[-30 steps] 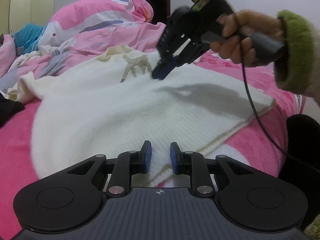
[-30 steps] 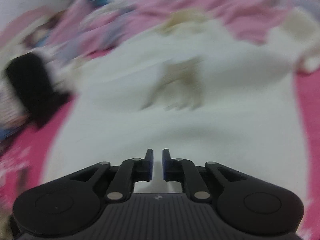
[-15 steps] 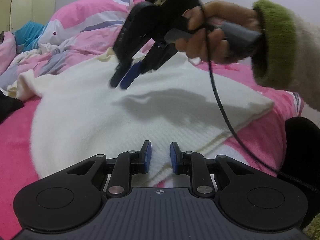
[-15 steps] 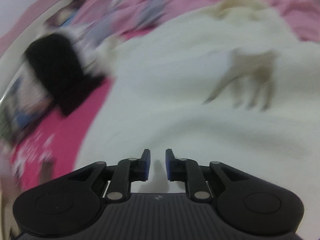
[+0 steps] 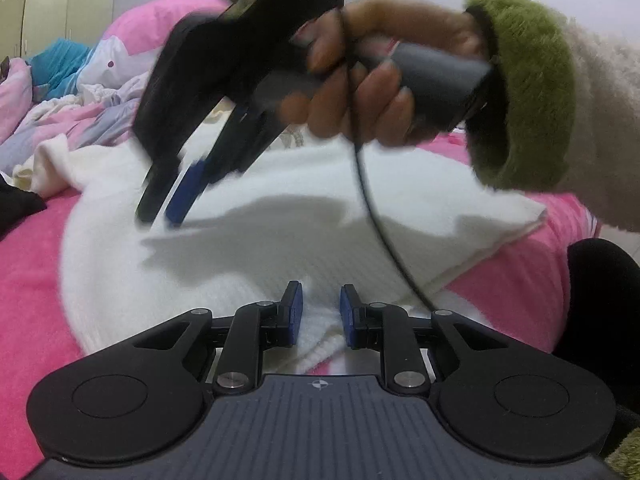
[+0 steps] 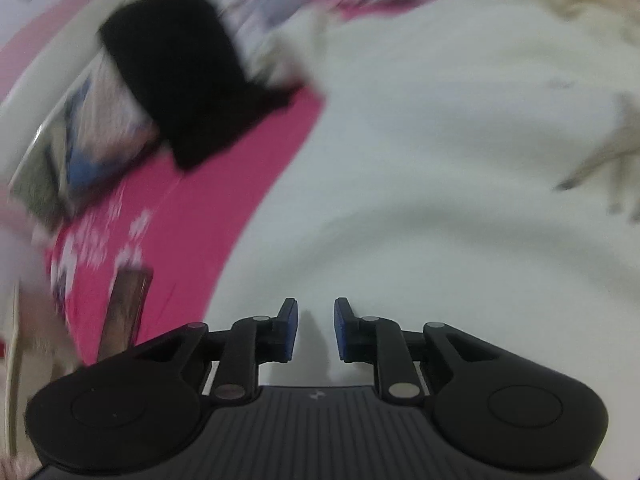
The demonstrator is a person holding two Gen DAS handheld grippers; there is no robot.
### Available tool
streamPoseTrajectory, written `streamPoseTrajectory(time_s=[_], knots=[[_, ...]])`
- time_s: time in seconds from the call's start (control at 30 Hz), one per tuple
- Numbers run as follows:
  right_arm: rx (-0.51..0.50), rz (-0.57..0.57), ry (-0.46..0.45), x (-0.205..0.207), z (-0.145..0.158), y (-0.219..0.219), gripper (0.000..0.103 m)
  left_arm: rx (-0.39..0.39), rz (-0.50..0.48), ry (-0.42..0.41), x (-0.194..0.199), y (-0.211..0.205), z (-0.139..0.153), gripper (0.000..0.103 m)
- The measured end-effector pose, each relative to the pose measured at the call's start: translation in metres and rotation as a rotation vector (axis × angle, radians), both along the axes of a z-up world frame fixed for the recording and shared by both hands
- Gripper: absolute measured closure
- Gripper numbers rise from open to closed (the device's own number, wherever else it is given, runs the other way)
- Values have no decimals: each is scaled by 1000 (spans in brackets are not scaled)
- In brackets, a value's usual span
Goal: Fold clothes
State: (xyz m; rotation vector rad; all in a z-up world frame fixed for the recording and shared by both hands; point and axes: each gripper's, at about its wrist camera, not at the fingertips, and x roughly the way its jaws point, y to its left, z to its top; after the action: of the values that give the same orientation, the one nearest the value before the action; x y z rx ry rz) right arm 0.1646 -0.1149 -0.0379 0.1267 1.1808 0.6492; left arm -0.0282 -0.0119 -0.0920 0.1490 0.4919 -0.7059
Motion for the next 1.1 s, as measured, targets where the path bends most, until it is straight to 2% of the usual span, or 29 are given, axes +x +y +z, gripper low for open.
streamPoseTrajectory(time_s=[0.03,0.1,0.17,0.27,0.43,0.47,0.53,0.6,0.67,0.7,0.77,0.83,0.9,1.0,1.1], knots=[[-24,14,-1,4,-8,11,83,1,2,1,0,0,0,83],[12,-20,-1,22,-16,19,84,11,6,-2,-2,-3,1,83],[76,-98,-16,42,-11,14,85,17,7,-5,-2,-4,2,83],[124,-175,-20,43,-2,-10,83,16,2,-4,-2,-3,2,83],[169,-277,-64,-21,30,-113,83,5,-4,0,0,-1,0,83],[152,-314,-73,-36,34,-136,83,4,-5,0,0,-1,0,83],[52,-395,-88,-56,35,-173,82,5,-7,3,1,-1,1,83],[-23,-462,-54,-61,24,-204,82,10,-8,4,1,-1,1,83],[-58,-491,-4,-50,3,-222,85,25,-7,0,-1,-3,2,83],[-38,-505,11,-41,-9,-228,87,33,-5,0,-1,-4,3,83],[15,-563,8,-20,-18,-240,100,48,-1,-2,-2,-6,4,83],[-4,-633,-69,1,-13,-245,100,57,-2,-4,-2,-6,4,83],[27,-685,-73,11,-15,-255,100,58,-6,0,-1,-6,4,83],[44,-673,-86,-8,-4,-262,94,61,-10,4,0,-5,5,83],[33,-614,-104,-48,11,-261,85,56,-14,4,1,-4,4,83]])
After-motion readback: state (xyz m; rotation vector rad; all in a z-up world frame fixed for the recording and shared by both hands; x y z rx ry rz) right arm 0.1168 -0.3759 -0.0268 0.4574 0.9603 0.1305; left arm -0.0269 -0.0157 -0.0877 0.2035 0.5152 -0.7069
